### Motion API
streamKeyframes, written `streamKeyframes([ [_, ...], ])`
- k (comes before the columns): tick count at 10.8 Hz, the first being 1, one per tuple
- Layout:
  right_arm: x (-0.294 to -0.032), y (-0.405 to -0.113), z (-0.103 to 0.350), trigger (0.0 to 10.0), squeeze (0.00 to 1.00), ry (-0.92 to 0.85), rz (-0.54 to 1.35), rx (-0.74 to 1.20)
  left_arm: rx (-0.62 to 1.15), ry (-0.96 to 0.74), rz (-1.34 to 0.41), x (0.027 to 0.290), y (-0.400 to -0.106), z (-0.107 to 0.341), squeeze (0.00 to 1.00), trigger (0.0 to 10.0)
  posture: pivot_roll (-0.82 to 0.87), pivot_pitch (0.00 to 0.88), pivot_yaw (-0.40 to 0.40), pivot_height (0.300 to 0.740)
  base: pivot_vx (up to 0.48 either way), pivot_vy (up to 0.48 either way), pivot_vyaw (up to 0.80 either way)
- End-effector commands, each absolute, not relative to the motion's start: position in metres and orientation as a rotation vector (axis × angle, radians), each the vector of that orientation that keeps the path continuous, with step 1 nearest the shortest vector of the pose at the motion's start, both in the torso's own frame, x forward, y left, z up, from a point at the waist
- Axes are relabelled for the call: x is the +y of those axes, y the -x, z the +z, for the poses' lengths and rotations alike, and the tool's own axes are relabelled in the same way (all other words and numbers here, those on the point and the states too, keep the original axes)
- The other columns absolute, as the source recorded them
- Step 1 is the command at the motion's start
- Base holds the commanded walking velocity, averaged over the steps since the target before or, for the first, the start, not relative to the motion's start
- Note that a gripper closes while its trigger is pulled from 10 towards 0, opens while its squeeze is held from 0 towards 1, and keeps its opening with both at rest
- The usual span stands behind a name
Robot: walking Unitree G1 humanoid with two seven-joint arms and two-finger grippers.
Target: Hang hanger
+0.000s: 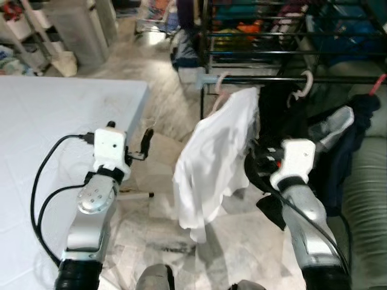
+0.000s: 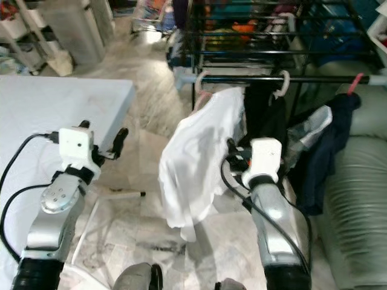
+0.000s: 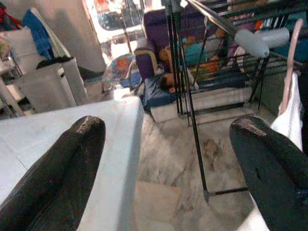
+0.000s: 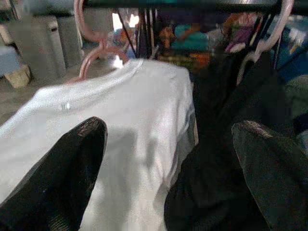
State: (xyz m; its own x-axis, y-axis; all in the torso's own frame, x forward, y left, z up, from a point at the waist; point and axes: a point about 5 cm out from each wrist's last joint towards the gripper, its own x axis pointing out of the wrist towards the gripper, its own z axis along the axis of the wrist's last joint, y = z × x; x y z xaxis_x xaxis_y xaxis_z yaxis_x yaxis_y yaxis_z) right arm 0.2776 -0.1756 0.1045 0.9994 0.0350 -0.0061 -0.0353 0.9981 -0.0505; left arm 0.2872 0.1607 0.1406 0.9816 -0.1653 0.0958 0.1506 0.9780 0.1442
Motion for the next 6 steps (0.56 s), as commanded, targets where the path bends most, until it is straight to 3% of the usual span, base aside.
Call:
streamKeyframes([
  [1, -0.1670, -0.2758, 0.1131, 10.0, 0.00, 0.045, 0.048, -0.007, -0.117, -0.148, -0.163, 0.1624, -0.2902, 0.1427, 0.00, 10.0, -0.02, 0.000, 0.074, 0.740, 0.000, 0.446, 0.00],
  [6, -0.1642, -0.2755, 0.1217, 10.0, 0.00, 0.065, 0.048, -0.027, -0.137, -0.145, -0.172, 0.1576, -0.2940, 0.1476, 0.00, 10.0, -0.03, 0.000, 0.074, 0.740, 0.000, 0.446, 0.00],
])
